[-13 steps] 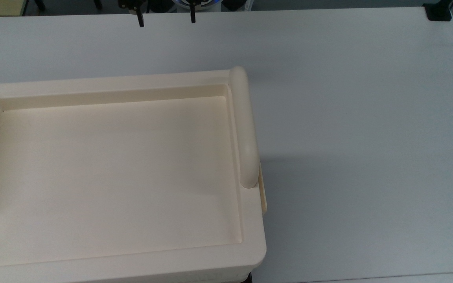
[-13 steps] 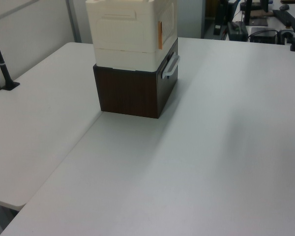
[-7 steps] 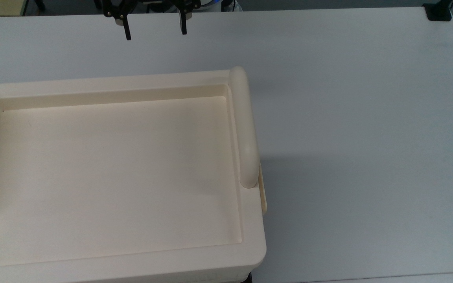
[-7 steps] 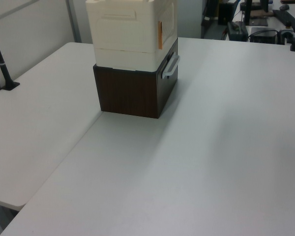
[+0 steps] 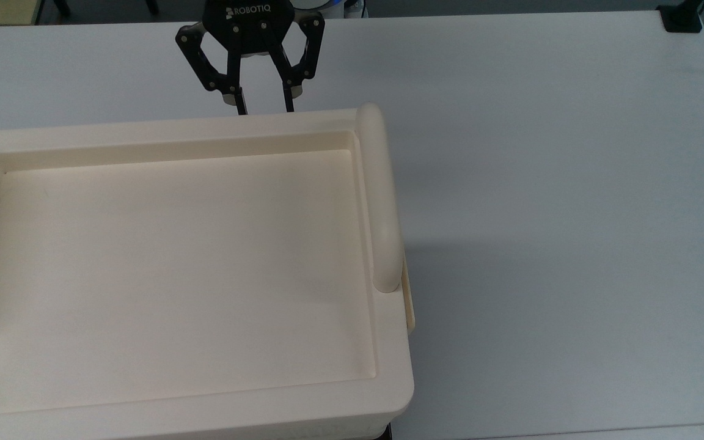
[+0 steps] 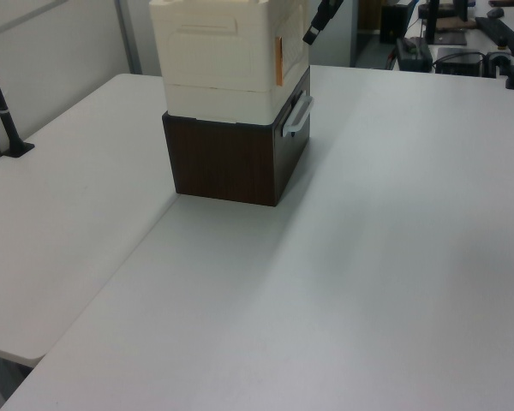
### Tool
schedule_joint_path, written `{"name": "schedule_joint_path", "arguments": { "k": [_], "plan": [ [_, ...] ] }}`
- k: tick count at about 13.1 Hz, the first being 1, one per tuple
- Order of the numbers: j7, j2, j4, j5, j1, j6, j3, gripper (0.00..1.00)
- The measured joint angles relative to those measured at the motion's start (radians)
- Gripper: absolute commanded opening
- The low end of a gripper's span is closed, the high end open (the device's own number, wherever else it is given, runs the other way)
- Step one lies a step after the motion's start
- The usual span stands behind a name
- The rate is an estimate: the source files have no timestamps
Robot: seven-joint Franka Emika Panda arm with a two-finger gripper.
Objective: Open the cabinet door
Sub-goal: 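Lower the open gripper toward the orange handle on the cabinet door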
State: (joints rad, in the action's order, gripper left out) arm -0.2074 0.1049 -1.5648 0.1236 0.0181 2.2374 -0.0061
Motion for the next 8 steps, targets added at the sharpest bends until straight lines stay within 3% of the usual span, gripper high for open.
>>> {"name": "schedule_joint_path", "arguments": {
  "k": [8],
  "plan": [
    [0.065,0.039,0.005,0.008,0.053,0.121,0.009,0.44]
  ]
}}
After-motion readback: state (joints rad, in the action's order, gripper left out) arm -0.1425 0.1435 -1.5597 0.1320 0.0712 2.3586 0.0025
